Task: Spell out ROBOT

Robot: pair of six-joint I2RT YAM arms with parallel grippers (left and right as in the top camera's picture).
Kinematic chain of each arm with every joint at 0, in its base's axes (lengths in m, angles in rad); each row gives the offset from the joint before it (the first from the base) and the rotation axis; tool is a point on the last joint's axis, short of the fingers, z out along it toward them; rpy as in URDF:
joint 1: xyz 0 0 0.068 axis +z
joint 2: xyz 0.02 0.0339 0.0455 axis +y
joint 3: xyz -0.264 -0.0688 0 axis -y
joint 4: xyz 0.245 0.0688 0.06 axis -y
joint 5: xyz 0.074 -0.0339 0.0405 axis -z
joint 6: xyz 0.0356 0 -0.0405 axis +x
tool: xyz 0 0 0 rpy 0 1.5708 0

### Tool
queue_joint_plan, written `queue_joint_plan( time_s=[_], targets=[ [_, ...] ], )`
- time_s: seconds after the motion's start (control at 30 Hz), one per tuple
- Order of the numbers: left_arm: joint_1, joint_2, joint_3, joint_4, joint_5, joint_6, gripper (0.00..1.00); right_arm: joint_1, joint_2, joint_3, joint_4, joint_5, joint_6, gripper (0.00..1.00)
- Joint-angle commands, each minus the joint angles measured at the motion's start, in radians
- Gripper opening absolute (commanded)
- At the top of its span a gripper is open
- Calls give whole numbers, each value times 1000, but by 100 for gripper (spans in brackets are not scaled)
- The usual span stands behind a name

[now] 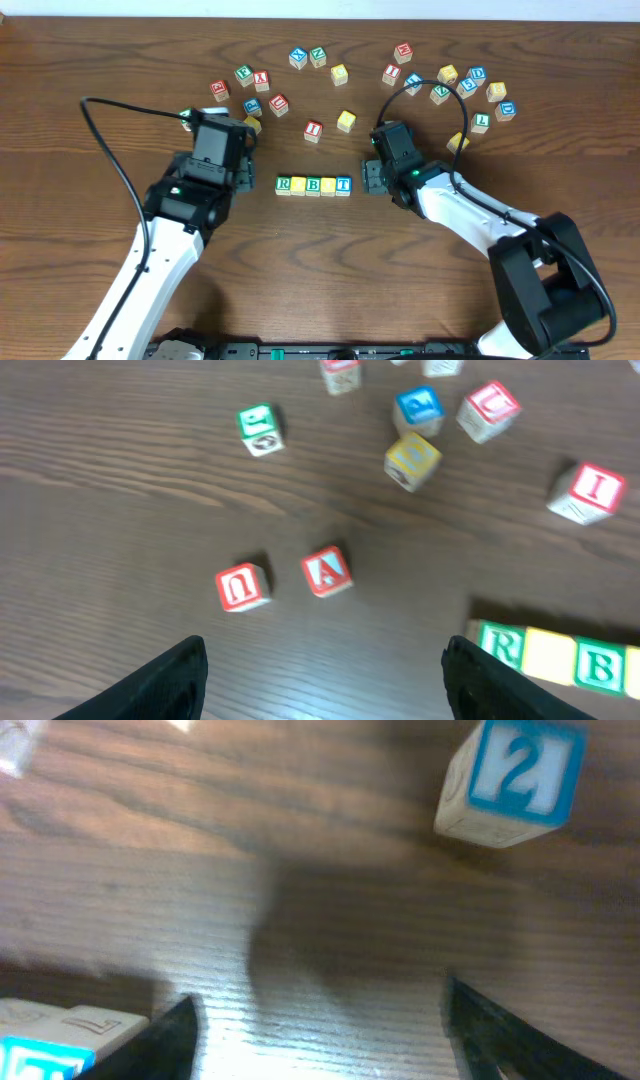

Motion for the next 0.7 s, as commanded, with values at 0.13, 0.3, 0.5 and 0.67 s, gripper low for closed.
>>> queue_joint_plan(
  time_s=[0.13, 0.3, 0.5, 0.67],
  targets=[
    [88, 14, 1, 31, -14, 14, 74, -11, -169, 54, 15, 125, -80, 99],
    [129, 31, 1, 52, -14, 14, 74, -11, -254, 54, 13, 186, -126, 99],
    [151, 48, 1, 68, -14, 14, 74, -11, -302, 54, -2, 238, -128, 99],
    [151, 62, 1, 66, -14, 14, 74, -11, -303, 54, -9, 251, -127, 99]
  ],
)
